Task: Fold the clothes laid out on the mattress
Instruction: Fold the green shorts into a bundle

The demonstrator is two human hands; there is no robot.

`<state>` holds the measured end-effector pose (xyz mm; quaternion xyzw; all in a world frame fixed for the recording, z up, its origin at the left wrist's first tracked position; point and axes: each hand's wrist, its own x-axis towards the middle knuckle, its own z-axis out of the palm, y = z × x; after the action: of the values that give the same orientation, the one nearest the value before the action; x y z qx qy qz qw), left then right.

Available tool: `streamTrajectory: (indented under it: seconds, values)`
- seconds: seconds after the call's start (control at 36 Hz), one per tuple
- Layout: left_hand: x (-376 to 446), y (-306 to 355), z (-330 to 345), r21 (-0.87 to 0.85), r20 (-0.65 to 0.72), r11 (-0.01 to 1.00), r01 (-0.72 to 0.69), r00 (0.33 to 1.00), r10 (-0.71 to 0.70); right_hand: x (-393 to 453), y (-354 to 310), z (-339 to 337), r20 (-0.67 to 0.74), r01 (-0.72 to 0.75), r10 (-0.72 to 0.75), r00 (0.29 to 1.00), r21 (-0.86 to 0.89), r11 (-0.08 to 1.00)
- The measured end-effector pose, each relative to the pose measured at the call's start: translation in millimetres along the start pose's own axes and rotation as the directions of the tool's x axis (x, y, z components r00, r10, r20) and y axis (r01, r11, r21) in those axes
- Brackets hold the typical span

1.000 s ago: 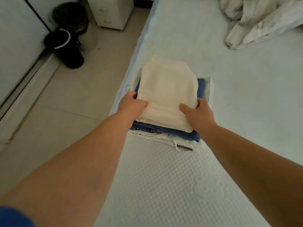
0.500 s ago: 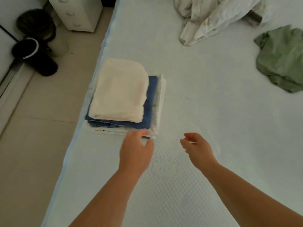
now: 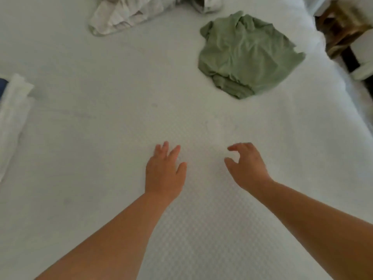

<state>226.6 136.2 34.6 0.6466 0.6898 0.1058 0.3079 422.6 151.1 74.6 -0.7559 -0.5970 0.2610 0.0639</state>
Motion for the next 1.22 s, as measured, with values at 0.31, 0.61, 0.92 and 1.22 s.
streamTrajectory:
  seconds: [0.31,0.61,0.92,1.22]
  values:
    - [40,-36,90,0.367,-0.021,0.929,0.057,0.998,-0.054,219,21,-23,-0.099,0.077,-0.101,0.99,-0.223,0.972]
    - [46,-26,67,0.325,0.178,0.943,0.076,0.974,-0.139,103,11,3,-0.261,0.12,-0.132,0.956,-0.064,0.991]
    - [-101,83,-93,-0.221,0.078,0.931,-0.292,0.946,0.315,-152,-57,-81,-0.169,0.354,-0.331,0.928,0.133,0.926]
    - [-241,198,-258,-0.544,0.159,0.812,-0.214,0.923,0.35,-309,-141,-260,-0.244,0.396,-0.348,0.905,0.188,0.899]
